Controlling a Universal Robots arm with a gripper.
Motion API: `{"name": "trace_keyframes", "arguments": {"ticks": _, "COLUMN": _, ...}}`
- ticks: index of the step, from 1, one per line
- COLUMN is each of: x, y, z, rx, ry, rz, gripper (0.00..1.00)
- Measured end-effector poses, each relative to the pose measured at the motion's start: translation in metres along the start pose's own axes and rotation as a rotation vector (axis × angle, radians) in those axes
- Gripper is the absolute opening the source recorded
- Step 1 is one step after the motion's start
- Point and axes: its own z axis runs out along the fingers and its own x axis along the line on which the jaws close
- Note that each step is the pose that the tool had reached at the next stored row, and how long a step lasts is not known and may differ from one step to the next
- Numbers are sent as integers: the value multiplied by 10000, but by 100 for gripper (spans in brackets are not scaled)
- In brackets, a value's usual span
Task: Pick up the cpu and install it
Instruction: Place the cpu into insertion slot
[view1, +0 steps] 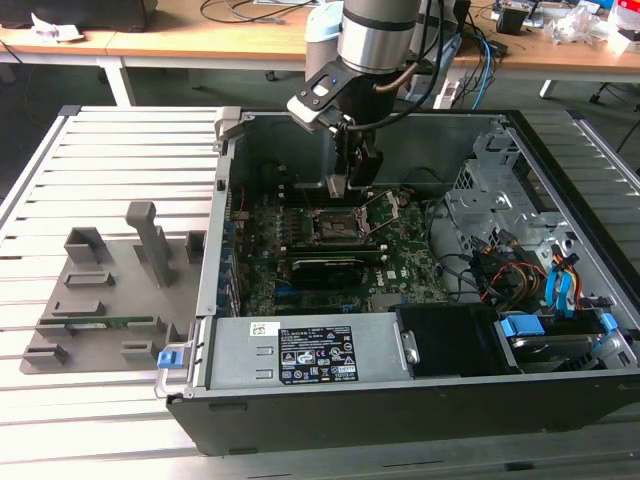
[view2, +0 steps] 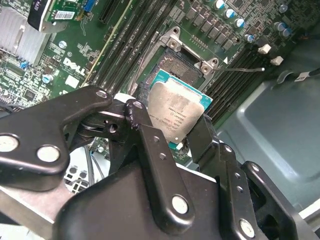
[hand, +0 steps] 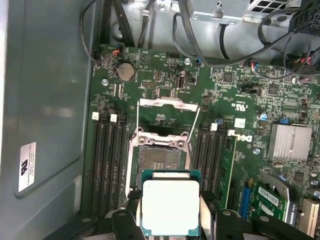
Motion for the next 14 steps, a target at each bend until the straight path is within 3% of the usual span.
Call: {"name": "trace_keyframes", "arguments": {"ticks": 14, "x": 6, "y": 11, "z": 182, "rx": 1, "ry": 2, "rz": 38, "gripper": 55}}
